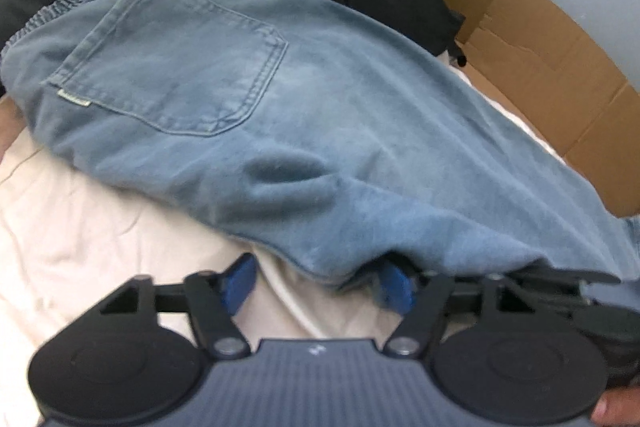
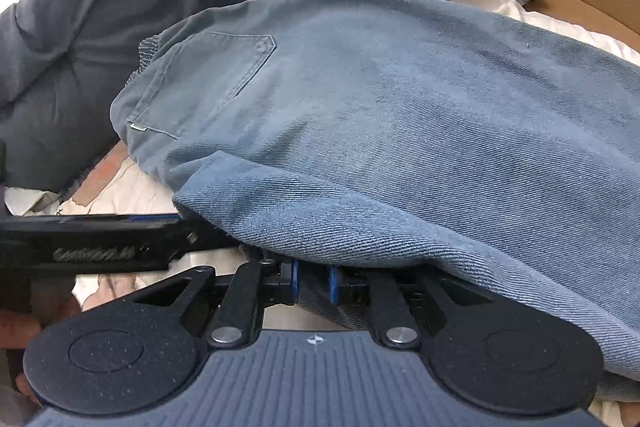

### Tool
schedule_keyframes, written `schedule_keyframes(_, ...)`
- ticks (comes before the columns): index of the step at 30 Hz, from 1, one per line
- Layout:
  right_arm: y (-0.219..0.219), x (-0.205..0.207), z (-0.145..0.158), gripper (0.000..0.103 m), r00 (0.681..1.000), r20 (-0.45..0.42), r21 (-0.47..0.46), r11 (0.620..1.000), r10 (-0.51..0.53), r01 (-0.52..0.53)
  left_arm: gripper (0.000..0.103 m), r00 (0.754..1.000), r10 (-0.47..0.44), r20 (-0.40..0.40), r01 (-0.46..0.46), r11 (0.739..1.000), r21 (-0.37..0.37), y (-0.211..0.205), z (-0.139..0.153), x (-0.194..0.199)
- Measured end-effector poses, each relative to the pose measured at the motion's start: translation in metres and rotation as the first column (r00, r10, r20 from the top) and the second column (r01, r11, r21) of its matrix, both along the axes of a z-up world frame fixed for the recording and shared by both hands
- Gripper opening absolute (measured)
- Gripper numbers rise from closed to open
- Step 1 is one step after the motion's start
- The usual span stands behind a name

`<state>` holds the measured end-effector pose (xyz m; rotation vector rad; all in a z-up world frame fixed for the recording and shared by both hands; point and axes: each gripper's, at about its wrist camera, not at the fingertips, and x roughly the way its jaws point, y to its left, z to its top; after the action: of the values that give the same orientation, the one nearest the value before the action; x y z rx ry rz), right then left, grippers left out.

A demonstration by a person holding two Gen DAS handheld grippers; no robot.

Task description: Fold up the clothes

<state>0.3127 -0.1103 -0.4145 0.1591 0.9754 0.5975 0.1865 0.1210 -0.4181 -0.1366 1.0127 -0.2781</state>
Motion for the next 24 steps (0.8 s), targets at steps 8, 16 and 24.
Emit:
schedule_keyframes(8, -0.01, -0.005, 0.008, 0.019, 1.0, 0.015, -0.023, 1.0, 0.017, -0.017, 0.017, 0.999, -0.02, -0.025, 0.02, 1.0, -0.011, 0.013, 0.001, 0.005)
schedule_keyframes(16, -0.036, -0.031, 0.02, 0.019, 0.998, 0.003, -0.053, 0.997, 0.064, -0.064, 0.014, 0.99, -0.136, -0.04, 0.139, 0.988, 0.071, 0.018, 0.011, 0.001)
schedule_keyframes(24, -0.07, -0.052, 0.033, 0.019, 1.0, -0.008, -0.05, 0.998, 0.028, -0.029, 0.014, 0.983, -0.167, -0.08, 0.173, 0.982, 0.078, 0.02, 0.006, 0.0)
